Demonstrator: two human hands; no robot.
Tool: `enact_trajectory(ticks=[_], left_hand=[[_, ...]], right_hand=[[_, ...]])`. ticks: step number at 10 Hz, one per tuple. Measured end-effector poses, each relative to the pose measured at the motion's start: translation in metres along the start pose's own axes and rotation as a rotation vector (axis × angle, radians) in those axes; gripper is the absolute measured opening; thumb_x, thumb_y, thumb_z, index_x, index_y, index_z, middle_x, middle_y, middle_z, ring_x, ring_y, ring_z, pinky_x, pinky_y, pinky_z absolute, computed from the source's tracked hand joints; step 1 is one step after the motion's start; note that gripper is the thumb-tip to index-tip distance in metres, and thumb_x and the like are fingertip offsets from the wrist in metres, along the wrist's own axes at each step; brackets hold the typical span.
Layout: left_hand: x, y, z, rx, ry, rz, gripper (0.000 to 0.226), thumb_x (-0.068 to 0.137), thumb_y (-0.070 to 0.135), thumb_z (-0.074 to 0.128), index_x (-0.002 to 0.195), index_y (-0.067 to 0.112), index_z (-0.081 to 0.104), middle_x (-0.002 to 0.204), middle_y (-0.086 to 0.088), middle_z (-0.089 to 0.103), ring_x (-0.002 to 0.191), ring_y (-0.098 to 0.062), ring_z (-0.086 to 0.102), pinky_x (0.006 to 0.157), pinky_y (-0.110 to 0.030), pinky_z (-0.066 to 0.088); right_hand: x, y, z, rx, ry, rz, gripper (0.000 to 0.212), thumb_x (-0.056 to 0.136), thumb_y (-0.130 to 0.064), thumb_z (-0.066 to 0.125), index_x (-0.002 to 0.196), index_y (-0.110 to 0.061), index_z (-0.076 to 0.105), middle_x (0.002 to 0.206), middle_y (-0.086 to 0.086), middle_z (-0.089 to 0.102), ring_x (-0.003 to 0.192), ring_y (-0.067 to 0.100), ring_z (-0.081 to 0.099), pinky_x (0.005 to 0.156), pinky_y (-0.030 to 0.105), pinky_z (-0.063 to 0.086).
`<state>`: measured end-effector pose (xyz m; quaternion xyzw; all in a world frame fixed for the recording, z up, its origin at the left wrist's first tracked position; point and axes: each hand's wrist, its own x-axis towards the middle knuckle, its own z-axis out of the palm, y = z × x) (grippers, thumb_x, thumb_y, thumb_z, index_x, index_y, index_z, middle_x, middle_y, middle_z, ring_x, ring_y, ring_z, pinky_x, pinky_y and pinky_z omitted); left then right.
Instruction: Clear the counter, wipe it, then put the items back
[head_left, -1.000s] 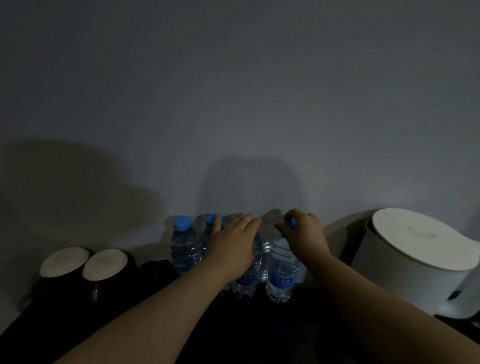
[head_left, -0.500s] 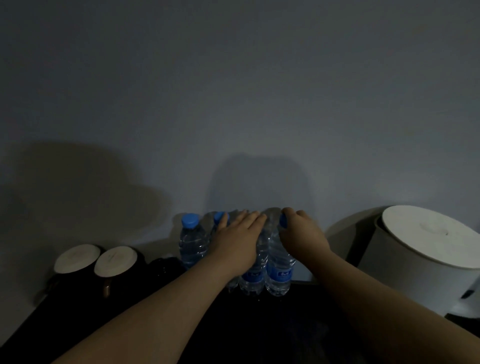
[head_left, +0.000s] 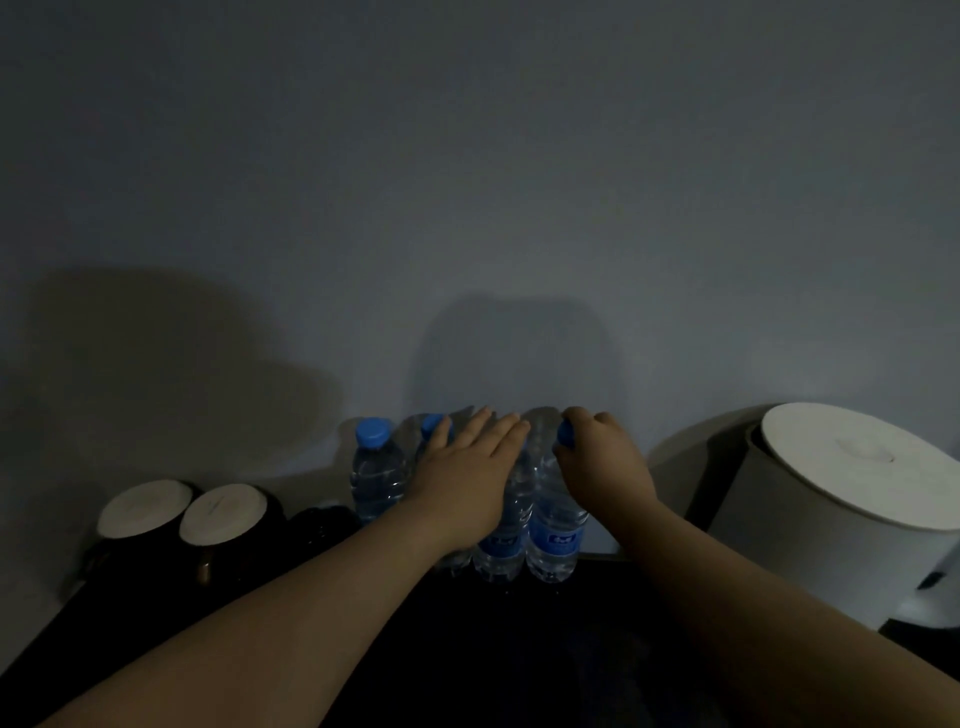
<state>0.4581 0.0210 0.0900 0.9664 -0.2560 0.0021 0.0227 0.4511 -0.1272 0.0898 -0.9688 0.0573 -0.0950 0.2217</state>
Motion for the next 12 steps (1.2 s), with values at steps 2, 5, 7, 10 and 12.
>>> enact_trajectory(ticks=[2, 5, 7, 10, 12], left_hand=[[-0.001, -0.001, 0.004, 0.005, 0.032, 0.004, 0.076, 0.095, 0.004, 0.037, 0.151, 0.026, -0.010, 0.159, 0.008, -0.012, 0.146, -0.015, -0.013, 0.119, -0.045, -0.007], [-0.001, 0.001, 0.002, 0.008, 0.029, -0.010, 0.076, 0.094, 0.003, 0.036, 0.151, 0.025, -0.010, 0.159, 0.007, -0.011, 0.147, -0.015, -0.012, 0.118, -0.045, -0.007], [0.000, 0.001, 0.000, 0.029, 0.038, -0.029, 0.077, 0.093, 0.005, 0.038, 0.151, 0.025, -0.008, 0.160, 0.006, -0.009, 0.147, -0.017, -0.008, 0.119, -0.042, -0.004], [-0.019, 0.000, -0.007, 0.062, 0.040, -0.057, 0.075, 0.094, 0.008, 0.041, 0.152, 0.023, -0.004, 0.160, 0.004, -0.004, 0.148, -0.019, -0.007, 0.119, -0.044, -0.003], [-0.057, 0.008, -0.022, 0.062, 0.125, -0.087, 0.072, 0.093, 0.008, 0.041, 0.152, 0.024, 0.002, 0.160, 0.004, 0.003, 0.147, -0.019, 0.003, 0.118, -0.041, -0.002]], right_hand=[[-0.001, 0.000, 0.001, 0.027, 0.021, 0.011, 0.031, 0.095, -0.020, 0.051, 0.123, -0.007, 0.049, 0.118, 0.016, 0.051, 0.102, 0.032, 0.053, 0.088, 0.039, 0.047], [-0.007, 0.000, 0.001, 0.038, 0.001, 0.004, 0.033, 0.096, -0.018, 0.049, 0.125, -0.005, 0.047, 0.119, 0.017, 0.049, 0.101, 0.034, 0.053, 0.085, 0.035, 0.044], [-0.004, -0.004, -0.001, -0.065, -0.058, 0.011, 0.035, 0.096, -0.018, 0.045, 0.130, -0.012, 0.042, 0.123, 0.017, 0.047, 0.108, 0.035, 0.050, 0.088, 0.041, 0.045], [-0.025, -0.012, -0.016, -0.121, -0.051, -0.005, 0.053, 0.091, -0.032, 0.052, 0.138, -0.019, 0.033, 0.138, 0.011, 0.040, 0.122, 0.031, 0.042, 0.098, 0.040, 0.040], [-0.065, -0.018, -0.026, -0.126, -0.057, -0.054, 0.052, 0.091, -0.030, 0.049, 0.140, -0.020, 0.033, 0.140, 0.010, 0.038, 0.124, 0.032, 0.040, 0.100, 0.038, 0.036]])
